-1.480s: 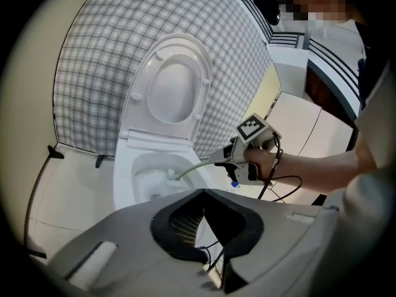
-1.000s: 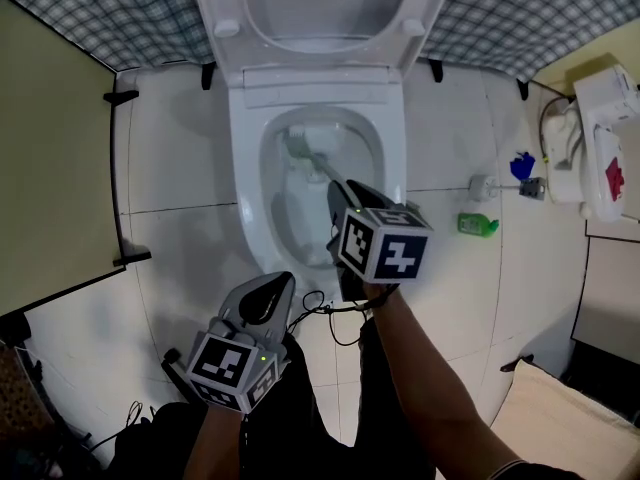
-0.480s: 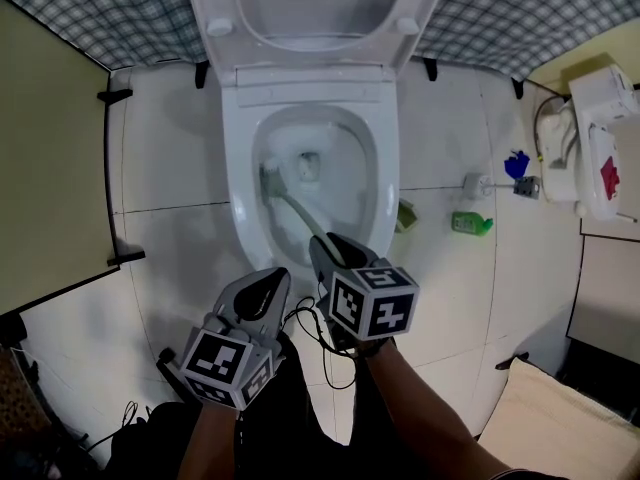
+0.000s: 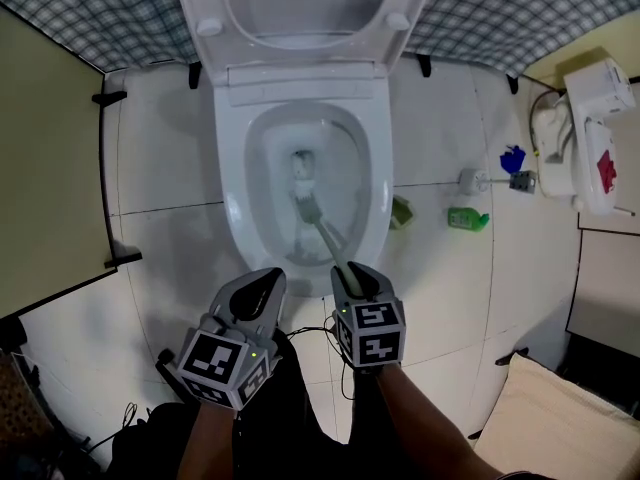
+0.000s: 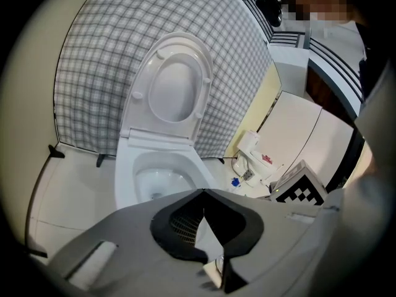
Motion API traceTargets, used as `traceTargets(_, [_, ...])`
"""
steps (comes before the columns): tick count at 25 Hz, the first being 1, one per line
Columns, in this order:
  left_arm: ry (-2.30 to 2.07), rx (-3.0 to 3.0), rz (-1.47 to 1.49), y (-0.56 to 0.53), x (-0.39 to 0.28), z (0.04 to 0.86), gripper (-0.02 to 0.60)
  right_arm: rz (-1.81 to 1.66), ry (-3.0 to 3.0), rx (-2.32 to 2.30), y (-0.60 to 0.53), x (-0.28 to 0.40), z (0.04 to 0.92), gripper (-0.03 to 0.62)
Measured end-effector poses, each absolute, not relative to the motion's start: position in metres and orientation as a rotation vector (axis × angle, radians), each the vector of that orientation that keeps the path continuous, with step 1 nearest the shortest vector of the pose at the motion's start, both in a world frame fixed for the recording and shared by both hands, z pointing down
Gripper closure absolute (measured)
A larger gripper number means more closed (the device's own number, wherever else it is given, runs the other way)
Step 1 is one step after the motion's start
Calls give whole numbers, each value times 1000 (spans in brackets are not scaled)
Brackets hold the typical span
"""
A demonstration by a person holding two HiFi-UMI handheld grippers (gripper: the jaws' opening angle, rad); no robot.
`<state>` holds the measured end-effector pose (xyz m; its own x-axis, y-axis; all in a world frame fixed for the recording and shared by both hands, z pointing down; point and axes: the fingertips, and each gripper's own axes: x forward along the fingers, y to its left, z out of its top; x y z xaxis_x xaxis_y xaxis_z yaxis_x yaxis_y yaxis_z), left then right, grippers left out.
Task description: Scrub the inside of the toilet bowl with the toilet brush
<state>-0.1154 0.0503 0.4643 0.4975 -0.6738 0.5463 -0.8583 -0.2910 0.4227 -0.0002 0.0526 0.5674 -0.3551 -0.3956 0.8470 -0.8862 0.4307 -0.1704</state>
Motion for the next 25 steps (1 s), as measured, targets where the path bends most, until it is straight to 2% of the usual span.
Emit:
traceTargets(7, [-1258,2055,352,54,-121,465,581,437,-1947,1053,21,29,544,468])
traceTargets(10, [-1260,2049,350,57,-121,466,581,390,-1945,1023,20,31,542,468])
traceTargets(16, [-1266,2043,348,57,-123,467,581,514,-1942,945,62,14,554,468])
traceTargets(25, [-1306,2031,351,55,-139,464,581,854,-2062,983,79,-57,532,468])
